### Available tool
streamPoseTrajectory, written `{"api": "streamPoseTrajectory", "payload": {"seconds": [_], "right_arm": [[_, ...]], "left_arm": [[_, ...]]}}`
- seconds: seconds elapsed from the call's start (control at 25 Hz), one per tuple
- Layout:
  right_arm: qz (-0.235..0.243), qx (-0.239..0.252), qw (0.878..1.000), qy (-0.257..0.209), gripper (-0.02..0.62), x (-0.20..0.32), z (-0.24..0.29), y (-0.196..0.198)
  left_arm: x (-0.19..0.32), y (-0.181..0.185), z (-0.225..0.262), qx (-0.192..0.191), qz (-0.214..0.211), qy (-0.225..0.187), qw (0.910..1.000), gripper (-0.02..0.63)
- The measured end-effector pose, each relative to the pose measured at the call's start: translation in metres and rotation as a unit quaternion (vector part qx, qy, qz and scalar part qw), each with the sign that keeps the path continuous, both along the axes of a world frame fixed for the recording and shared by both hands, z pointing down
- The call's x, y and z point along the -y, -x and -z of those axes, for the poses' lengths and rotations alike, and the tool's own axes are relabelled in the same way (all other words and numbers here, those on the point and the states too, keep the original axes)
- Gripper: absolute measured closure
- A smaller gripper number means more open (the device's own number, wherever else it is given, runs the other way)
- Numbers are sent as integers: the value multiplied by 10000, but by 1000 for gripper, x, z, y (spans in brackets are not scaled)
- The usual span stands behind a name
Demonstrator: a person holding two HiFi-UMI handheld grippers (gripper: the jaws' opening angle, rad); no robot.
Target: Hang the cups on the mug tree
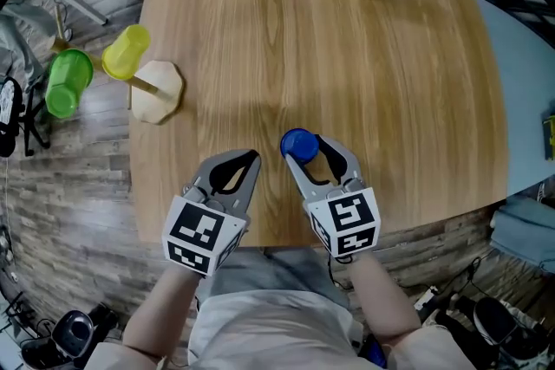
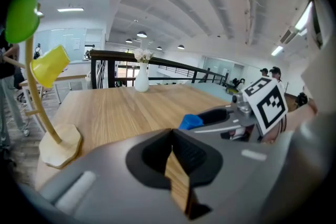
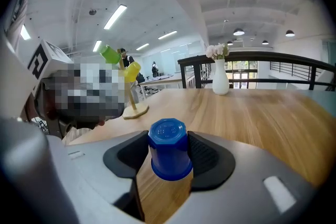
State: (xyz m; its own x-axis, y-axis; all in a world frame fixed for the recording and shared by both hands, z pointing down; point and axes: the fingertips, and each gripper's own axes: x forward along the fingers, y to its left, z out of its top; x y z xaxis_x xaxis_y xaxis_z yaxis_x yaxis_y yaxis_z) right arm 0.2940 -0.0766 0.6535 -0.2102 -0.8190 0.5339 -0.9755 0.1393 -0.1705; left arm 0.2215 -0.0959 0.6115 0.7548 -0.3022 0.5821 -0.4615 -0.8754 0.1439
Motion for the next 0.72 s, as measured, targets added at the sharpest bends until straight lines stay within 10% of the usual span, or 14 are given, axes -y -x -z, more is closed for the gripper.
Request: {"api": "streamPoseTrajectory", "payload": {"seconds": [0.72], "right_arm": [[448,21,9902,-1322,360,-14,236,83]], "left_arm": [[-26,89,204,-593,487,-921,9928,604]]}}
